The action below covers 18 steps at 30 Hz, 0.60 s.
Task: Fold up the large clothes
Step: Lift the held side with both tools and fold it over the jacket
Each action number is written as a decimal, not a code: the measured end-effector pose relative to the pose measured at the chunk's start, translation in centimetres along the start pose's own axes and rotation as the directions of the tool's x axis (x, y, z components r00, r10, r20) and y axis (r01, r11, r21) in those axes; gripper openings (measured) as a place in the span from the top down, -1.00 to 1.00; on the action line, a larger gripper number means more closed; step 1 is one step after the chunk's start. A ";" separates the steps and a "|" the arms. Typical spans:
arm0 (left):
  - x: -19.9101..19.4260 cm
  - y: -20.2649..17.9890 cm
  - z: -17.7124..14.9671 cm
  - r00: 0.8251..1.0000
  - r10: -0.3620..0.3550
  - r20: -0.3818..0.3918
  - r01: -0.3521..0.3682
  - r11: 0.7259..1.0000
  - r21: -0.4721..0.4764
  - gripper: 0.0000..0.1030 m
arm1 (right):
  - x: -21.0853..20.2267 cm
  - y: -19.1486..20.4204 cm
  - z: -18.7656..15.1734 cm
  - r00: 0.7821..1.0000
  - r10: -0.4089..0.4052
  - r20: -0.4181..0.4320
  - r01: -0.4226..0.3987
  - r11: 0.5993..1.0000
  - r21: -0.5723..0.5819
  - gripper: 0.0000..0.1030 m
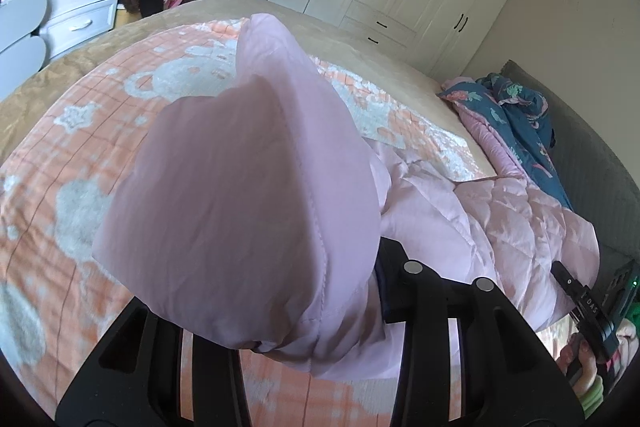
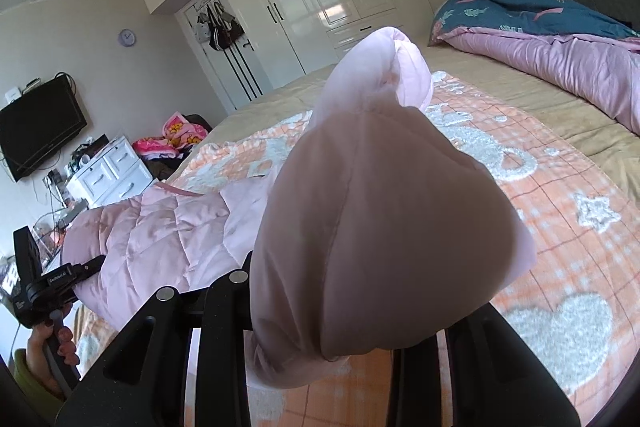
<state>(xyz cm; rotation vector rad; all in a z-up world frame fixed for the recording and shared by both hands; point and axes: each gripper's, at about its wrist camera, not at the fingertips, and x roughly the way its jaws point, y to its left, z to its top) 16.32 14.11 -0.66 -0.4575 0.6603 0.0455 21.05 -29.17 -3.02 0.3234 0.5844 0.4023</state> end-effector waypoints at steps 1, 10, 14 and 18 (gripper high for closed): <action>-0.2 0.1 -0.3 1.000 0.004 -0.003 -0.004 1.000 0.001 0.41 | -0.3 0.1 -0.3 1.000 0.000 -0.002 0.000 1.000 0.000 0.43; -1.3 0.9 -2.3 0.999 0.033 -0.037 -0.033 0.999 0.008 0.39 | -1.9 -0.6 -1.7 1.000 0.020 -0.015 -0.019 0.999 0.029 0.43; -1.4 1.3 -2.9 0.997 0.049 -0.052 -0.049 0.999 0.005 0.38 | -2.2 -0.8 -2.3 0.999 0.018 -0.032 -0.016 0.999 0.045 0.42; -1.4 1.3 -3.3 0.996 0.063 -0.059 -0.062 0.998 0.006 0.36 | -2.1 -1.3 -2.7 0.999 0.014 -0.048 -0.010 0.997 0.076 0.41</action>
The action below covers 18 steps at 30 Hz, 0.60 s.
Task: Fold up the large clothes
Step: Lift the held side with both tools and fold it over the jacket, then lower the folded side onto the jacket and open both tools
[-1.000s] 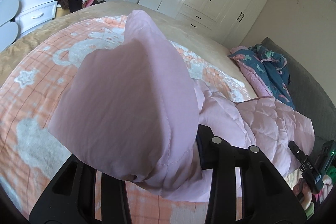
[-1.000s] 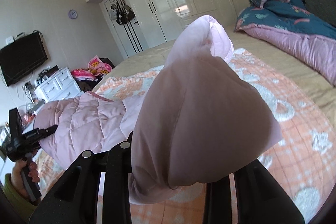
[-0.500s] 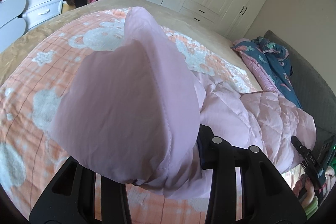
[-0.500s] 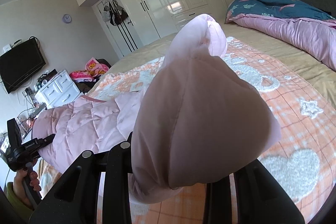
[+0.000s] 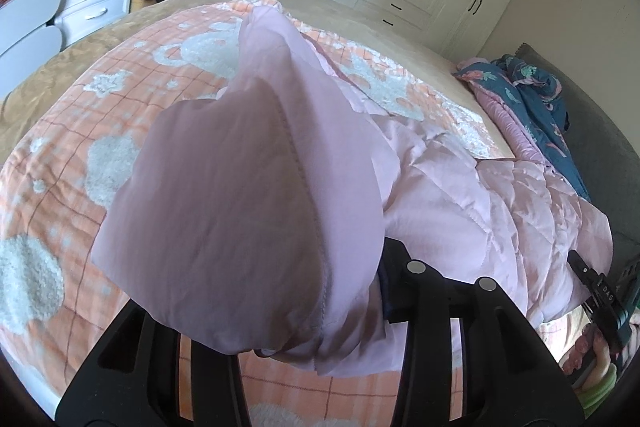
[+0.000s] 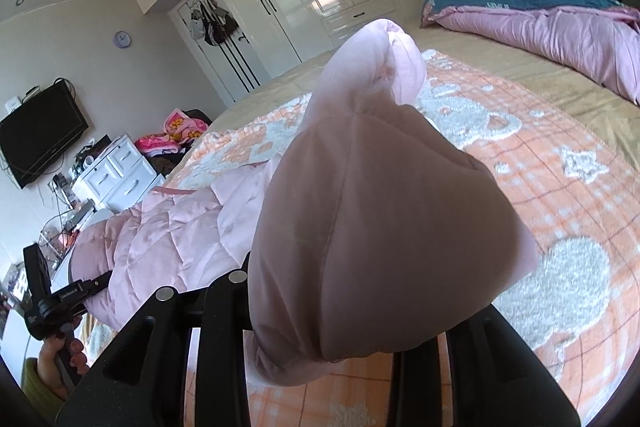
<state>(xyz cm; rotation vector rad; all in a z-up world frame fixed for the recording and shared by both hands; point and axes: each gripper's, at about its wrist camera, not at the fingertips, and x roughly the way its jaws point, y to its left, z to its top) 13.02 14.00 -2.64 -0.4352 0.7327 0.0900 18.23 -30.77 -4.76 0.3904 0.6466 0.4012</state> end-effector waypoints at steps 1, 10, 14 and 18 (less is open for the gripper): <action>0.1 0.1 0.0 1.000 0.004 -0.003 -0.004 1.000 -0.001 0.36 | 0.1 -0.1 0.0 1.000 -0.002 -0.004 0.002 1.000 0.006 0.41; 0.9 0.4 -0.3 0.999 0.027 -0.022 -0.027 1.000 -0.011 0.32 | 1.5 -1.8 -0.7 0.998 -0.033 -0.058 0.038 0.995 0.092 0.31; 1.1 0.5 -0.5 0.999 0.030 -0.024 -0.031 0.999 -0.016 0.30 | 1.9 -1.6 -1.0 0.995 -0.065 -0.078 0.072 0.994 0.086 0.22; 1.1 0.5 -0.7 0.999 0.032 -0.024 -0.033 0.999 -0.017 0.29 | 2.7 -2.4 -1.4 0.984 -0.122 -0.129 0.136 0.985 0.104 0.03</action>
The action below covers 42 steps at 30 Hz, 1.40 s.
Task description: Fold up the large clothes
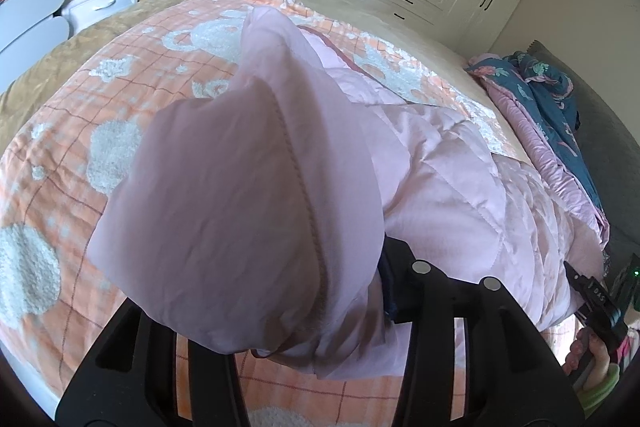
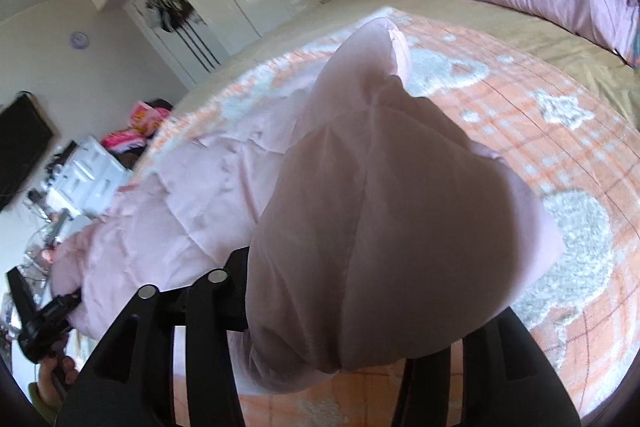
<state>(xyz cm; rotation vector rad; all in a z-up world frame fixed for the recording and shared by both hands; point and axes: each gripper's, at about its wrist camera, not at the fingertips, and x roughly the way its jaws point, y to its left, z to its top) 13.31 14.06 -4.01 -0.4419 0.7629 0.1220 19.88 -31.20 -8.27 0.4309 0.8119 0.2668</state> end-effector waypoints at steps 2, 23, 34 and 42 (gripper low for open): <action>0.0 0.0 -0.1 1.000 0.001 -0.003 -0.001 1.000 -0.002 0.28 | 0.2 -0.3 -0.2 1.000 -0.018 -0.012 0.018 1.000 0.021 -0.11; -2.5 0.0 -1.1 1.000 0.017 -0.001 -0.017 1.000 -0.002 0.06 | -8.1 1.7 -2.8 0.998 -0.032 0.061 0.038 0.995 -0.095 -0.85; -7.6 -1.0 -2.6 0.999 0.000 0.043 -0.003 0.999 0.055 -0.34 | -13.4 5.0 -6.3 0.993 -0.007 0.117 0.038 0.963 -0.268 -0.91; -11.9 -3.0 -4.4 0.993 -0.049 0.107 0.033 0.989 0.147 -0.77 | -16.4 7.1 -7.4 0.987 0.020 0.161 0.036 0.940 -0.340 -0.92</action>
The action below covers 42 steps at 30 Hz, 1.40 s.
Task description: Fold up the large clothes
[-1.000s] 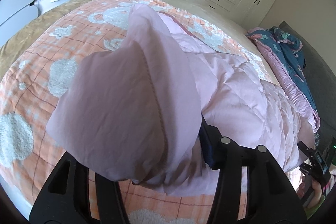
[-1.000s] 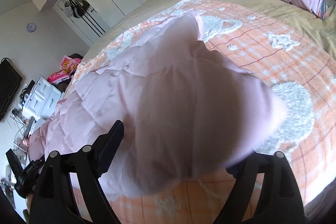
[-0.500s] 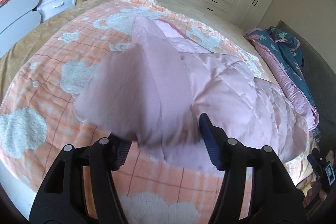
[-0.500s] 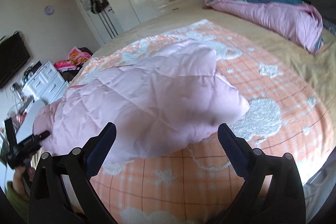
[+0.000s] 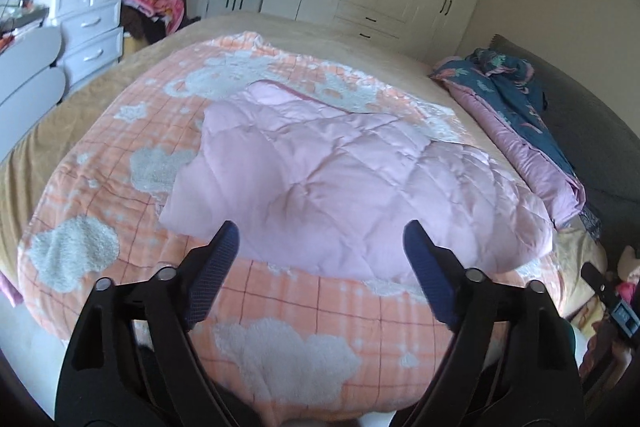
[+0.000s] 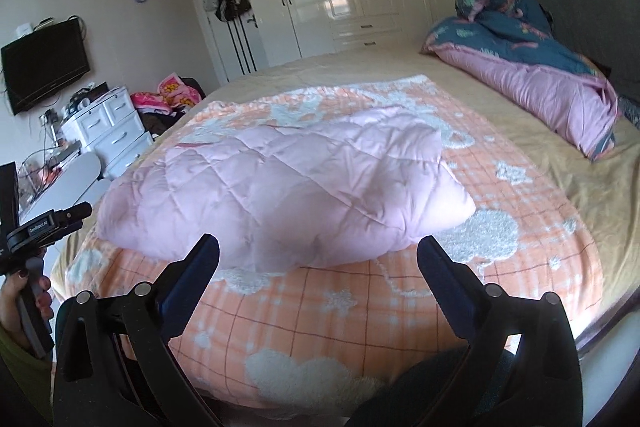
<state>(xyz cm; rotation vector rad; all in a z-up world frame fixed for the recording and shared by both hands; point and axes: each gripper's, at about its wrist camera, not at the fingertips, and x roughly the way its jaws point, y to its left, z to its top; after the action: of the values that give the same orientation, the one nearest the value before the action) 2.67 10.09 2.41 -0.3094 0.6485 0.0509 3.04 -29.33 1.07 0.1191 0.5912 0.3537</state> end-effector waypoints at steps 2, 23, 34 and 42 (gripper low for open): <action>-0.7 -0.4 -0.2 1.000 -0.009 0.011 0.009 1.000 0.013 -0.82 | -0.8 0.5 0.2 1.000 -0.002 0.017 0.002 1.000 -0.021 -0.92; -4.1 -4.7 -5.1 0.998 -0.059 0.026 0.057 0.995 0.088 -0.82 | -4.2 3.3 -2.4 0.999 0.016 0.046 -0.013 0.997 -0.071 -0.92; -3.8 -6.1 -6.0 0.998 -0.055 0.005 0.054 0.991 0.120 -0.82 | -3.0 4.1 -3.3 1.000 0.027 -0.003 -0.027 0.996 -0.089 -0.92; -3.8 -6.1 -6.2 0.999 -0.038 0.002 0.038 0.992 0.119 -0.82 | -2.9 4.1 -3.3 1.000 0.026 -0.006 -0.026 0.996 -0.086 -0.92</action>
<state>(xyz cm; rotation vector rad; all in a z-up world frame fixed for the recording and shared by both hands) -3.10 2.63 1.62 -0.2069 0.6389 -0.0237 -2.26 -26.53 0.68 0.0436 0.5789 0.4040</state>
